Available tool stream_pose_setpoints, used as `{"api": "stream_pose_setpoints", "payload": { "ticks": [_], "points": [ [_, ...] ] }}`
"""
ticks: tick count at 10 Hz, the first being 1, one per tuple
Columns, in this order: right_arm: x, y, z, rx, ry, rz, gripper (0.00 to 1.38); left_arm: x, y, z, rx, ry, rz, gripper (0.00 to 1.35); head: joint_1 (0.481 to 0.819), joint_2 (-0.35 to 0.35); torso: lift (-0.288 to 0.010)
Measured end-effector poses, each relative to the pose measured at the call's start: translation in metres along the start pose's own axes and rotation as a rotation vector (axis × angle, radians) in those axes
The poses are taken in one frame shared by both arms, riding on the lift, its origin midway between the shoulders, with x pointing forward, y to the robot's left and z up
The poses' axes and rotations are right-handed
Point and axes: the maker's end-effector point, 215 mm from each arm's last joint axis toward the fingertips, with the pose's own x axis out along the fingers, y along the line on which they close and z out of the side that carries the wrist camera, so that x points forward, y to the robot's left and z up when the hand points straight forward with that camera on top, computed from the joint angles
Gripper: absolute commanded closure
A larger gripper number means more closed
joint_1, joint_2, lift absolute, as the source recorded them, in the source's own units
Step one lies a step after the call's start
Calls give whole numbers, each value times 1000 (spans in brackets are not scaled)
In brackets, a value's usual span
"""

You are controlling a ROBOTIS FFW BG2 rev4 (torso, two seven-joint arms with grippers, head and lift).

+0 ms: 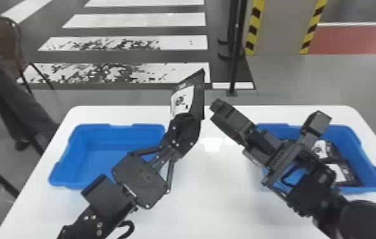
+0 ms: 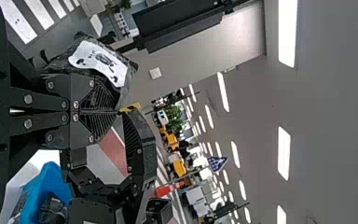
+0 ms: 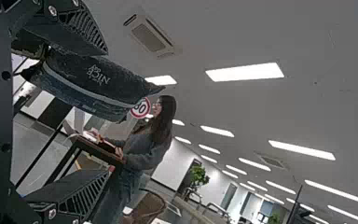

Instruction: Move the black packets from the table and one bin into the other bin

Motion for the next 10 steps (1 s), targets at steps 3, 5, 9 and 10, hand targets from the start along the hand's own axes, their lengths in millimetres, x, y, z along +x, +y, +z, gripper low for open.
{"api": "stream_pose_setpoints", "payload": {
  "ticks": [3, 5, 9, 10],
  "points": [
    [10, 19, 2, -12, 22, 39, 122, 1, -12, -3, 57, 16, -22, 1208, 695, 56, -110],
    [15, 24, 5, -22, 28, 49, 256, 6, -23, 2, 69, -3, -45, 1208, 695, 39, -110],
    [19, 29, -27, -31, 148, 14, 1271, 7, -26, 1, 68, -6, -53, 1208, 695, 66, -110],
    [18, 29, -30, -29, 157, 11, 1273, 7, -26, 0, 67, -5, -52, 1208, 695, 71, -110]
  ]
}}
